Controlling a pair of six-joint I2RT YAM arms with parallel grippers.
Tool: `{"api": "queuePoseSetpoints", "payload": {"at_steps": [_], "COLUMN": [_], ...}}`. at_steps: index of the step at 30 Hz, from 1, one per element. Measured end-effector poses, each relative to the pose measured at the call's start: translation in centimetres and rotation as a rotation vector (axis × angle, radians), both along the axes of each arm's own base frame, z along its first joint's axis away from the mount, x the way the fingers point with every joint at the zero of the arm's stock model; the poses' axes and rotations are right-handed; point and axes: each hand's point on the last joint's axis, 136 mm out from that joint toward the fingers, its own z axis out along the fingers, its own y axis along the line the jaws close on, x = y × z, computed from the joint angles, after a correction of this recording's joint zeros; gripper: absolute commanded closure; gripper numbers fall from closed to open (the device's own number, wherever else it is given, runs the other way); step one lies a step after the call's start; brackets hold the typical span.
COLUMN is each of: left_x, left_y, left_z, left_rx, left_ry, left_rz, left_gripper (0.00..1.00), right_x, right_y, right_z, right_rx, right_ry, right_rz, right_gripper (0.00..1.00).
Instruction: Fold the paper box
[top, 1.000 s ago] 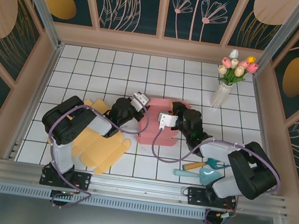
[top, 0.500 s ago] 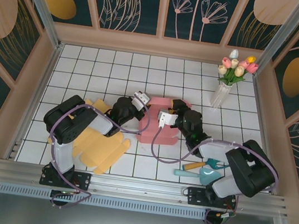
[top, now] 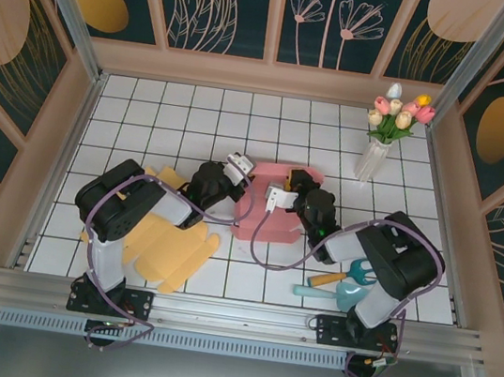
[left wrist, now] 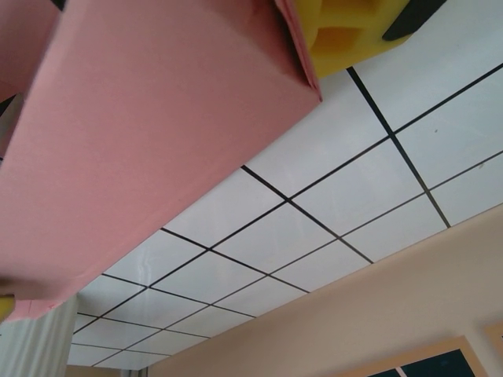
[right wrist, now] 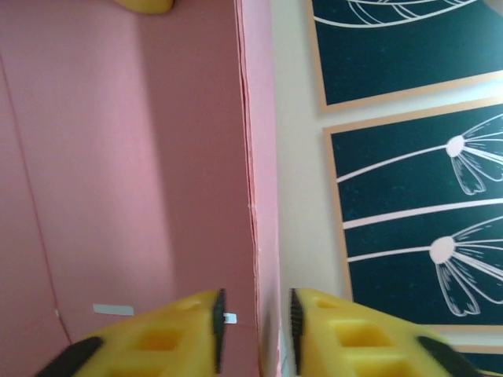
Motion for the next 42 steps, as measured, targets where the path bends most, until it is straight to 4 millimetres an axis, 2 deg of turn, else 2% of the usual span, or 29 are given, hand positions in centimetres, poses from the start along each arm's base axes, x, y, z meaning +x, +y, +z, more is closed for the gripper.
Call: {"api": "queuePoseSetpoints", "payload": {"at_steps": [5,8,13,18,24,28,34,42], "left_x": [0.1,0.4,1.0,0.7,-2.0,-3.0,-3.1,-3.8], "left_y": [0.1,-0.1,-0.2,-0.4,0.3,1.0,1.2,0.0], "left_z": [-0.1,0.0,-0.1,-0.3,-1.8,-1.8,-1.3,-1.4], "left_rx": [-0.006,-0.022,-0.047,-0.067,-0.066,-0.078,-0.123,-0.135], "left_ry": [0.013,0.031,0.085,0.108,0.151,0.156,0.162,0.17], "left_rz": [0.013,0.028,0.064,0.079,0.053,0.053,0.064,0.054], "left_gripper": [0.83,0.72,0.61,0.48,0.48,0.51,0.57,0.53], "right_x": [0.1,0.2,0.3,0.4,0.4,0.3,0.3,0.4], "right_y": [-0.5,-0.6,-0.8,-1.1,-1.2,-1.2,-1.2,-1.7], "right_z": [0.0,0.0,0.2,0.2,0.0,-0.1,-0.1,-0.3], "right_rx": [-0.007,-0.008,-0.008,-0.009,-0.012,-0.013,-0.007,-0.001], "right_ry": [-0.052,-0.073,-0.092,-0.093,-0.088,-0.084,-0.082,-0.067], "right_rz": [-0.027,-0.045,-0.072,-0.089,-0.093,-0.092,-0.097,-0.131], "right_gripper": [1.0,1.0,1.0,1.0,1.0,1.0,1.0,1.0]}}
